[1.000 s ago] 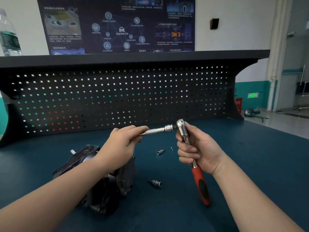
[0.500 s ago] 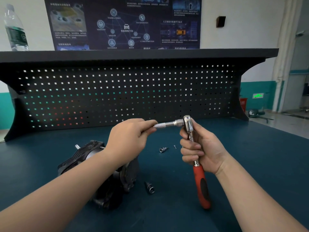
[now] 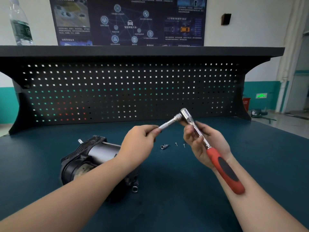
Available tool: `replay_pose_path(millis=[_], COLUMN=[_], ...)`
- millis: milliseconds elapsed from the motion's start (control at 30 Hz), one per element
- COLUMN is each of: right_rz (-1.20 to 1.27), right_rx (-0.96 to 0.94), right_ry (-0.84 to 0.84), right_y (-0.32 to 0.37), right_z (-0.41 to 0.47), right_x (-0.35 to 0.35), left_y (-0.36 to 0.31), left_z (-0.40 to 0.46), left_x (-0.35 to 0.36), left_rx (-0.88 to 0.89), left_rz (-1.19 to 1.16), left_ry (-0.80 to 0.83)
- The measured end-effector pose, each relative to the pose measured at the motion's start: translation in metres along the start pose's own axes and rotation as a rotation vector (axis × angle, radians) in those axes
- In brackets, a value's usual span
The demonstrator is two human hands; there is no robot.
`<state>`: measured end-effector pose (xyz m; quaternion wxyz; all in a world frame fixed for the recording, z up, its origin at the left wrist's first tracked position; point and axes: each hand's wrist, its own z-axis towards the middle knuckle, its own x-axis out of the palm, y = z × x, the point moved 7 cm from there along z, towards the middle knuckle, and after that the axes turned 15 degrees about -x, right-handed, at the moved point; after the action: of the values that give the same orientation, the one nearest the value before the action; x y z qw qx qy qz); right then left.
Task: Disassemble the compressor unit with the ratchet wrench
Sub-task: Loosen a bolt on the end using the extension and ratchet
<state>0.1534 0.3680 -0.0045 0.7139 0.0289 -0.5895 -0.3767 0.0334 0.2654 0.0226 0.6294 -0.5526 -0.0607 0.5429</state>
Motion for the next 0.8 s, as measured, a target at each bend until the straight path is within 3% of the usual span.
replay_pose_path(millis=[167,267,367,533,667,800], right_rz=[-0.365,-0.562,-0.685,-0.724,-0.655,-0.625], right_rx=[-0.216,-0.299,-0.366,-0.493,-0.552,-0.574], right_ry=[0.027,0.099,-0.003,-0.201,-0.377,-0.435], right_y=[-0.003,-0.011,-0.013,0.007,0.02,0.026], right_z=[0.008,0.011,0.015,0.014,0.012,0.009], right_x=[-0.008,-0.005,-0.009,-0.022,-0.037,-0.042], left_y=[0.003,0.006,-0.002,-0.001,0.028,0.038], left_z=[-0.003,-0.006,-0.013,-0.016,-0.053,-0.063], left_x=[0.011,0.018,0.028,0.016,0.031,0.044], left_rx=[-0.046,-0.111,-0.084,0.11,0.378,0.529], left_rz=[-0.065,-0.104,-0.029,0.562,1.272,1.502], left_ry=[0.069,0.208,0.314,0.231,0.535,0.6])
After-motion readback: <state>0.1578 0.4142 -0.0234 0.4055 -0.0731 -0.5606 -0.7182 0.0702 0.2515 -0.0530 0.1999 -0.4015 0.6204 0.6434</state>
